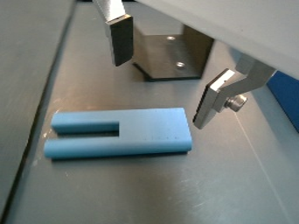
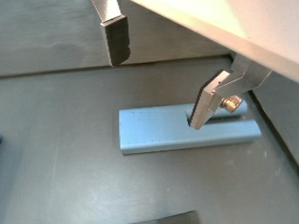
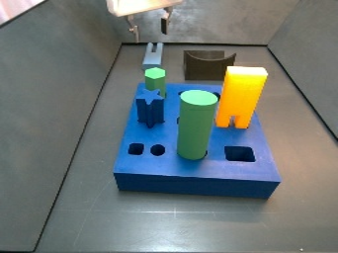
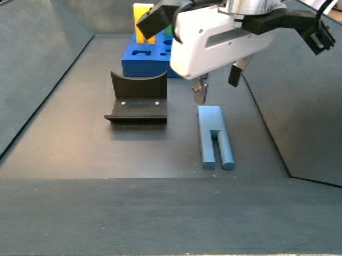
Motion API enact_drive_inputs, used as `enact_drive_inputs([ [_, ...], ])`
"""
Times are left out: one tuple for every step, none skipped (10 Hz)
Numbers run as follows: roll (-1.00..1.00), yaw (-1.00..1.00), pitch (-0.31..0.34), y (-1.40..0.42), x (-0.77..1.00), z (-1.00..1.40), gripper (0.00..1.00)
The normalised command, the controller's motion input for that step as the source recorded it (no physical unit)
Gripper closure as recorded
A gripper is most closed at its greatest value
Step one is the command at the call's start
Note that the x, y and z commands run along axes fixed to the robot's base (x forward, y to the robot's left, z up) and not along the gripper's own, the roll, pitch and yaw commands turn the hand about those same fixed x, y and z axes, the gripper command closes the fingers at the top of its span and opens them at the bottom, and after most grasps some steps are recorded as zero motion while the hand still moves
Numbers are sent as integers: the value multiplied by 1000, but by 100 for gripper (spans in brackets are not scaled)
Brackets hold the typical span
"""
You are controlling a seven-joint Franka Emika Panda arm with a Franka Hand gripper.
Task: Pick up the square-circle object. Move up. Rotate the square-circle object. Place the square-circle object on the fixture. Regrasp the square-circle object. Move to above the board. Insert the square-circle object.
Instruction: Rotate the square-circle object.
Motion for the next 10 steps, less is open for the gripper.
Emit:
enact_drive_inputs([
  [-3,1000,4,-7,16,-35,0],
  [-3,1000,4,-6,15,-35,0],
  [-3,1000,4,-6,15,-35,0],
  [-4,1000,4,-6,15,-35,0],
  [-4,1000,4,-6,14,-35,0],
  [-4,1000,5,-6,14,-35,0],
  [-4,1000,5,-6,14,-35,0],
  [-4,1000,5,-6,14,-35,0],
  [-4,1000,5,-6,14,-35,0],
  [-4,1000,5,-6,14,-35,0],
])
